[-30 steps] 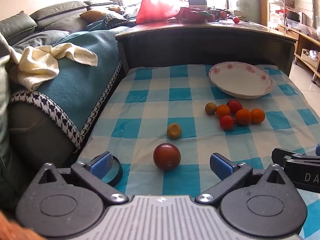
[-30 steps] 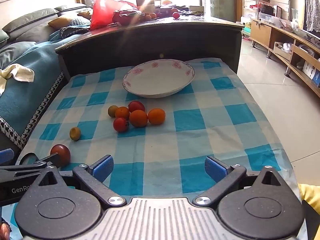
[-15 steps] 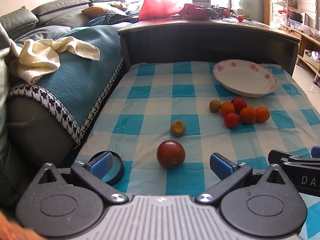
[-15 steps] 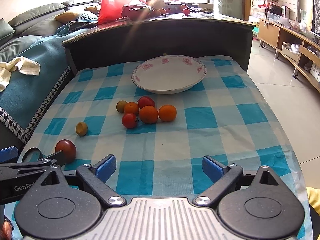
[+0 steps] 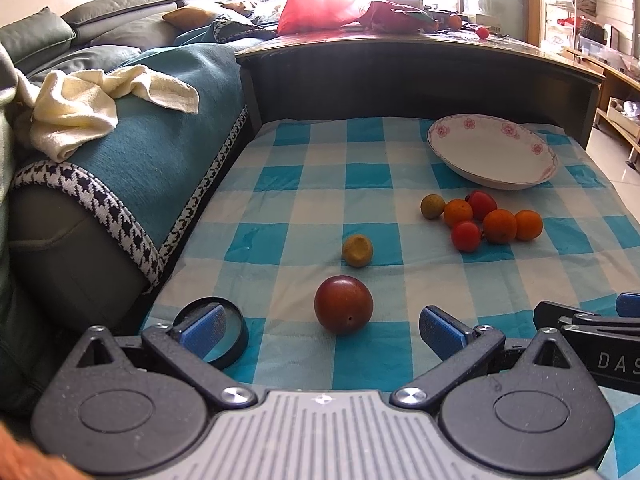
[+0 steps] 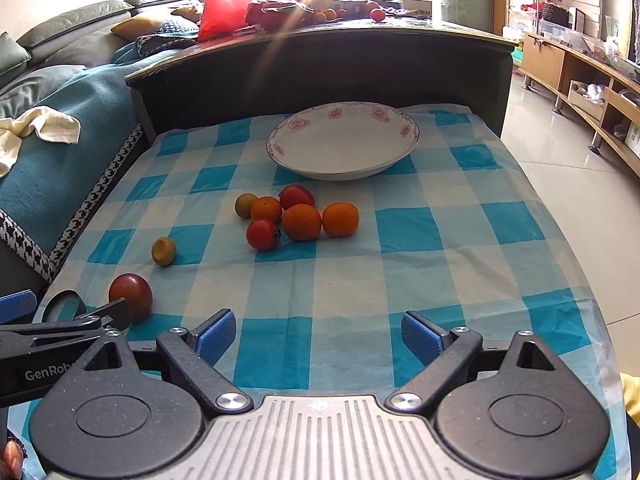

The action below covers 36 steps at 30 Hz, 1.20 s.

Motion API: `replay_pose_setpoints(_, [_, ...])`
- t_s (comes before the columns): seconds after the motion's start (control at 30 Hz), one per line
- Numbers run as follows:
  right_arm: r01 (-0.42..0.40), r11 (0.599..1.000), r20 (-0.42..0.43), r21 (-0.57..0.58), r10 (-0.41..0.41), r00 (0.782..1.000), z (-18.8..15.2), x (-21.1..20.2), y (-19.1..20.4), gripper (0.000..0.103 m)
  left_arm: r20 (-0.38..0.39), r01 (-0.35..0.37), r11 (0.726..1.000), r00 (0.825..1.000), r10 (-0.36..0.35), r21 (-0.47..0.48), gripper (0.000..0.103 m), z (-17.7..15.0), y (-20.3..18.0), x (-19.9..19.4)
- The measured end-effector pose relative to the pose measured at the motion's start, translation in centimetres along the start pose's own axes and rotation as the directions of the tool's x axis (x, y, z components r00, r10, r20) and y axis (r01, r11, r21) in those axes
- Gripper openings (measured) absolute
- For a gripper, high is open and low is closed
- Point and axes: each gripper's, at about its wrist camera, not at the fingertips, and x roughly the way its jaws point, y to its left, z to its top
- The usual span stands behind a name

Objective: Organize fruits
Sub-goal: 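Move the left tool toward the dark red plum while the right tool approaches the fruit cluster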

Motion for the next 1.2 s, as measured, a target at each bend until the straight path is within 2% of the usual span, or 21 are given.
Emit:
replay_pose_setpoints(0.4, [-0.009, 1.0, -0.012, -0.011, 0.009, 1.0, -0.1, 0.3, 0.4, 0.08, 0.0, 0.004, 1.0, 1.0, -0.004, 0.006, 0.103, -0.2, 0.2, 0.3])
replay_pose_setpoints(0.77, [-0.034, 0.999, -0.042, -0.04, 0.032, 0.999, -0.3, 1.5, 1.1, 0.07, 0.011, 0.029, 0.999, 1.0, -0.029, 0.014, 0.103, -0.9, 0.6, 0.8])
replay_pose_setpoints(0.93, [-0.053, 0.997, -0.042, -0.054, 0.051, 0.998, 0.0, 2.0, 1.0, 0.069, 0.018, 0.057, 0.998, 0.998, -0.057, 0.016, 0.103, -0.6, 0.7, 1.7])
replay_pose_setpoints(1.2, [-0.094, 0.987, -0.004, -0.133, 0.095, 0.995, 1.8, 3.5, 1.0, 0.066, 0.022, 0.045, 0.997, 0.999, -0.047, 0.059, 0.103, -0.1, 0.1, 4.0])
